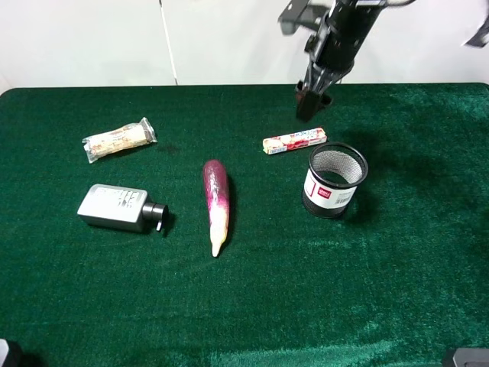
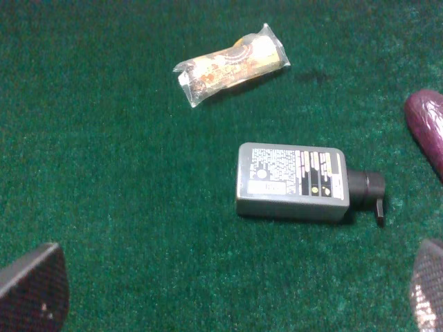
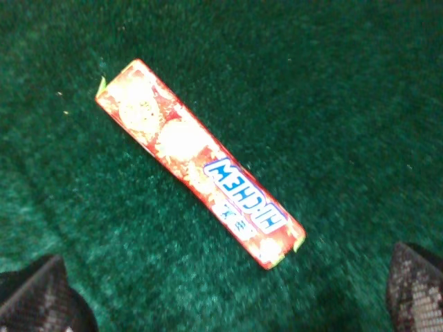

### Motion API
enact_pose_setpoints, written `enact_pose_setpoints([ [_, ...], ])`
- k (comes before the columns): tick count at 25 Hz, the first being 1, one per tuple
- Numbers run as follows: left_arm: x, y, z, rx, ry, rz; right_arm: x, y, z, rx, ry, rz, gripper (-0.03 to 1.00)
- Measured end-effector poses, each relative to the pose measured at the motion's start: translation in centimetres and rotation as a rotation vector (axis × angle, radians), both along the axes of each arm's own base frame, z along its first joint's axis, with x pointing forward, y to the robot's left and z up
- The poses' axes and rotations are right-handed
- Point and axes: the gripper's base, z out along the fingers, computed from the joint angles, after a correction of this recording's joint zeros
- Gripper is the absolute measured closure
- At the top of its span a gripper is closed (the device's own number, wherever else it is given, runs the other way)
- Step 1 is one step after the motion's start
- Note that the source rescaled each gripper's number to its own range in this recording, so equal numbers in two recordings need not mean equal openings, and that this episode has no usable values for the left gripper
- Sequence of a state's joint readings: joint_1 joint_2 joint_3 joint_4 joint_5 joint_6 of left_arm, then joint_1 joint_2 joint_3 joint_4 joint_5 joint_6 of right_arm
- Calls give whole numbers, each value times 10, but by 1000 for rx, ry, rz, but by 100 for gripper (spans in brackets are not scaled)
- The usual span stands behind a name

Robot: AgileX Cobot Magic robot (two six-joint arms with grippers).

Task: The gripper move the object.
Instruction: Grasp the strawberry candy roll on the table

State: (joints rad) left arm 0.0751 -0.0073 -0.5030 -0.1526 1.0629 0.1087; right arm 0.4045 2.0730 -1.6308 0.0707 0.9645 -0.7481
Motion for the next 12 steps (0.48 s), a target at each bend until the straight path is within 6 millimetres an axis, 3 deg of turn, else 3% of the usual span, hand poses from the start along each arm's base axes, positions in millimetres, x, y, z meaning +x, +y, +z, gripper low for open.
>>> enact_pose_setpoints([
  [5, 0, 0, 0, 0, 0, 0, 8, 3, -30, -31, 46, 21, -3],
  [12, 0, 0, 0, 0, 0, 0, 30, 12, -49, -41, 61, 30, -3],
])
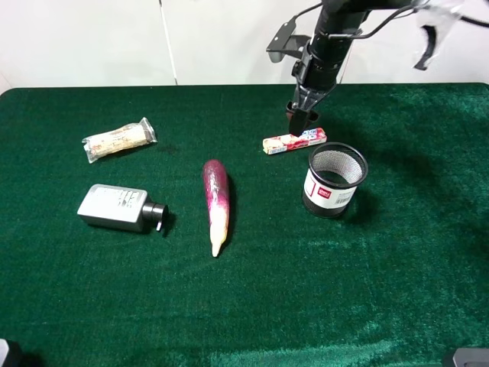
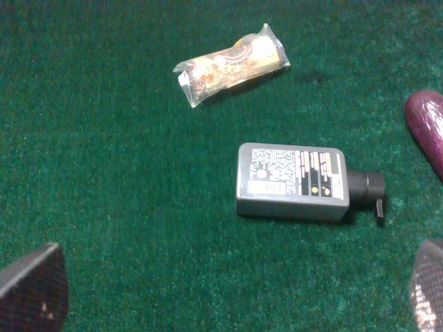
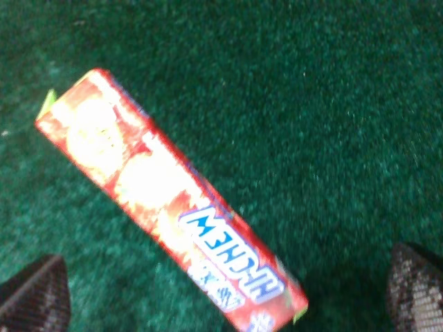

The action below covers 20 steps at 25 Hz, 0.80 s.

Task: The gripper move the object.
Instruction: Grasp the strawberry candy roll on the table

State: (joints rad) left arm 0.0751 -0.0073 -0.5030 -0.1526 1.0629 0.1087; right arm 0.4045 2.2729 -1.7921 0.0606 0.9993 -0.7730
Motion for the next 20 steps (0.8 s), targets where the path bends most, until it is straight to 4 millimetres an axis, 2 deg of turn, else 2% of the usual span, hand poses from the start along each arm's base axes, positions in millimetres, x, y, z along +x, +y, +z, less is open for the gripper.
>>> enact_pose_setpoints([
  [4, 0, 0, 0, 0, 0, 0, 5, 2, -17, -13, 34, 3, -3],
  [14, 0, 0, 0, 0, 0, 0, 1, 15, -50, -50, 70, 46, -3],
  [20, 0, 0, 0, 0, 0, 0, 1, 14, -53, -77, 56, 64, -2],
])
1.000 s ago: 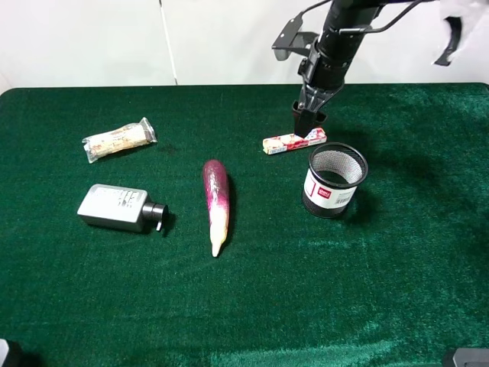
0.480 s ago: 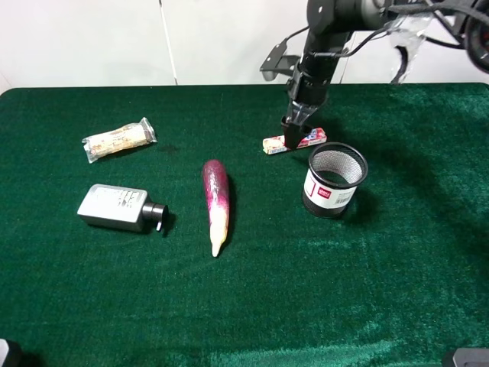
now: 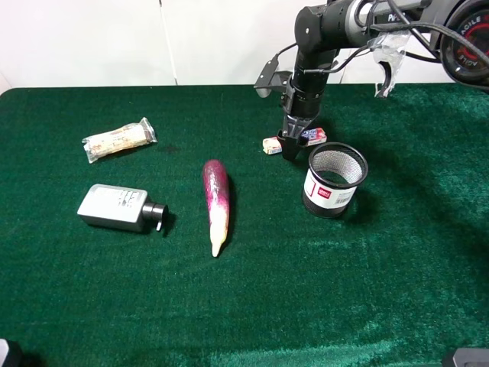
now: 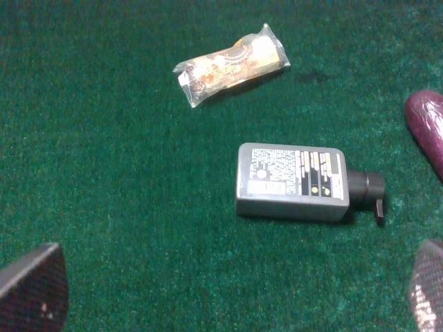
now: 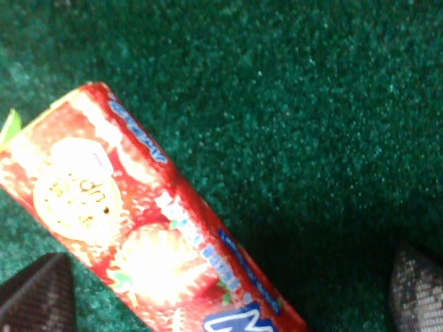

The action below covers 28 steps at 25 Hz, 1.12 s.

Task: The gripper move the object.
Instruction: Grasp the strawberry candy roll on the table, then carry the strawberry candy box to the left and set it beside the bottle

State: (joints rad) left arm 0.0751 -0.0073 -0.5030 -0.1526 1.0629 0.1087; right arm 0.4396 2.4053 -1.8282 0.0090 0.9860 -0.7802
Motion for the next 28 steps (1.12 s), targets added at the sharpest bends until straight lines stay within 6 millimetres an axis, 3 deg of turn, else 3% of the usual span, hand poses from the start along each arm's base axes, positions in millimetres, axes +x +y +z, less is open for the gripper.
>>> enact_pose_setpoints([
  [7, 0, 0, 0, 0, 0, 0, 0, -1, 0, -7, -3, 4, 10],
  [17, 0, 0, 0, 0, 0, 0, 0, -1, 0, -10, 3, 4, 54],
  [23, 0, 0, 0, 0, 0, 0, -1, -2, 0, -20, 12, 7, 93],
  [28, 0, 0, 0, 0, 0, 0, -1, -2, 0, -24, 15, 8, 95],
])
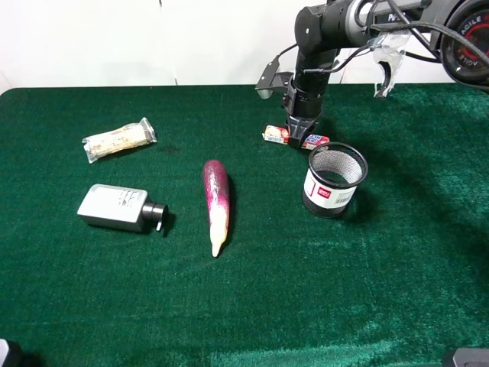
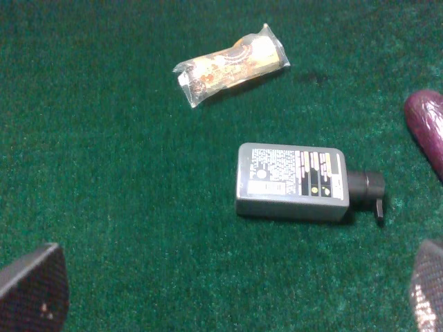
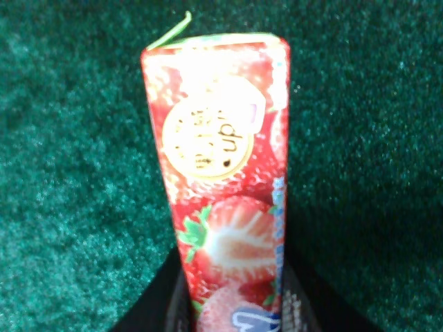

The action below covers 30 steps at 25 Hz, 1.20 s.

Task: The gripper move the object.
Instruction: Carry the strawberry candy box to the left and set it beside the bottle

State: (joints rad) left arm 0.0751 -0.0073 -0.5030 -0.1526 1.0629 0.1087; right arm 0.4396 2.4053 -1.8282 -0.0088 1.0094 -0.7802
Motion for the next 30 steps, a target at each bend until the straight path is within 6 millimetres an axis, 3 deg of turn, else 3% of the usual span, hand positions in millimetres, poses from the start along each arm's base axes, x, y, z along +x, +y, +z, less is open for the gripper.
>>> enact_pose_setpoints([
  [9, 0, 0, 0, 0, 0, 0, 0, -1, 8, -5, -13, 7, 95],
  [19, 0, 0, 0, 0, 0, 0, 7, 3, 62, -5, -105, 30, 96],
  [30, 0, 0, 0, 0, 0, 0, -39, 48, 129, 4, -144, 113, 96],
])
